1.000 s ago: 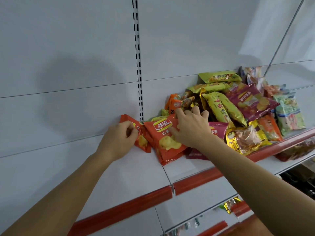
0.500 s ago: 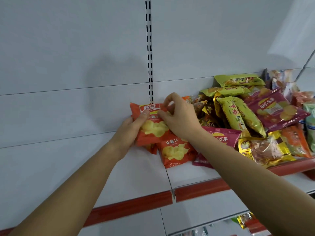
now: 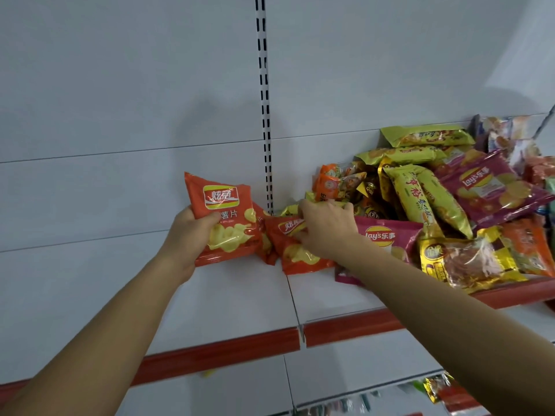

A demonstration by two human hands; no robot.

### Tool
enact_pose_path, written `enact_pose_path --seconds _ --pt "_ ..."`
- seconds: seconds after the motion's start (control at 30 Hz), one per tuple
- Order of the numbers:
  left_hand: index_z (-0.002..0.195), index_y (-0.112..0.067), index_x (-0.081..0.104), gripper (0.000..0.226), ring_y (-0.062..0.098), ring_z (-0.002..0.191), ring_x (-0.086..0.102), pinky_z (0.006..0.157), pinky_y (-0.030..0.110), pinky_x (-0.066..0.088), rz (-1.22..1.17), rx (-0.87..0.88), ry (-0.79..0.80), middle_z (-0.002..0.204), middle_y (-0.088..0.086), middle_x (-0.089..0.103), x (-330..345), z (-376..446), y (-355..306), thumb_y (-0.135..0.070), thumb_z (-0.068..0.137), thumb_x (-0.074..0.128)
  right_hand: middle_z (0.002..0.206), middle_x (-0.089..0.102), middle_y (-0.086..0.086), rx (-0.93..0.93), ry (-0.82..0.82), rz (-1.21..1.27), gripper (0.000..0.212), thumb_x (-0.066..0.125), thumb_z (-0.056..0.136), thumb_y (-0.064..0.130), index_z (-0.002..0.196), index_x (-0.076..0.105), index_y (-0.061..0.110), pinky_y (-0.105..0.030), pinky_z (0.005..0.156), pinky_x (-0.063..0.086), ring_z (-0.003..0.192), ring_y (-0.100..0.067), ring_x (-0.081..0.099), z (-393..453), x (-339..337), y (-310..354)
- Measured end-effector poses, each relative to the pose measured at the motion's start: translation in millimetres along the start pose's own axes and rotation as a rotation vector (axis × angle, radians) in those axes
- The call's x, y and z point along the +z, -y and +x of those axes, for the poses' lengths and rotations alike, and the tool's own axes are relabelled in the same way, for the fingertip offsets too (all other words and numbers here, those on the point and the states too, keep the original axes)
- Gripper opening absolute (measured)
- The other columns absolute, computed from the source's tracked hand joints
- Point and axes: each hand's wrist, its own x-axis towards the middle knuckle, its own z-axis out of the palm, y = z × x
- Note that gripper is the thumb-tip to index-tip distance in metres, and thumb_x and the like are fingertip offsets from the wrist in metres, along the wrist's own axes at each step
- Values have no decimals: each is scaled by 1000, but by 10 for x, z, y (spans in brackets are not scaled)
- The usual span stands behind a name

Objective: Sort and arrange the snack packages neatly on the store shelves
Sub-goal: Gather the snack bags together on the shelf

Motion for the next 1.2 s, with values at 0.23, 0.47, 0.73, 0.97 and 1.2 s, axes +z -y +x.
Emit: enact_pose_path --seconds 0.23,0.47,0.73,0.97,1.2 --pt "117 -23 68 19 24 92 76 80 40 60 -138 -64 -20 108 5 77 -74 -54 -61 -26 99 61 91 62 3 -33 -326 595 42 72 89 42 113 45 22 -33 62 50 78 -18 61 107 -319 114" --pt "127 -21 64 43 26 106 73 87 44 60 -138 -43 204 115 4 76 -151 -156 -116 -21 85 75 97 70 1 -59 -182 1136 33 60 97 48 116 43 27 -40 74 60 84 -15 70 159 -268 722" --pt "119 -22 67 34 22 89 77 71 35 60 -191 -67 -58 103 3 79 -682 -22 18 -13 87 74 107 66 -6 -7 54 317 54 67 82 55 121 45 24 -43 85 49 104 -33 60 389 361 657" --pt "133 -24 44 66 23 103 71 87 46 60 -134 22 -222 122 0 67 -811 87 49 -21 80 84 97 65 2 148 -273 990 47 70 89 49 117 43 24 -35 71 55 84 -15 65 275 -14 758" --pt "138 -29 32 75 -4 100 62 73 16 49 -22 344 -62 118 -21 59 29 -32 -446 -38 82 82 90 63 14 36 -389 1010 49 65 91 53 124 37 29 -22 65 58 79 -1 67 -47 -584 638"
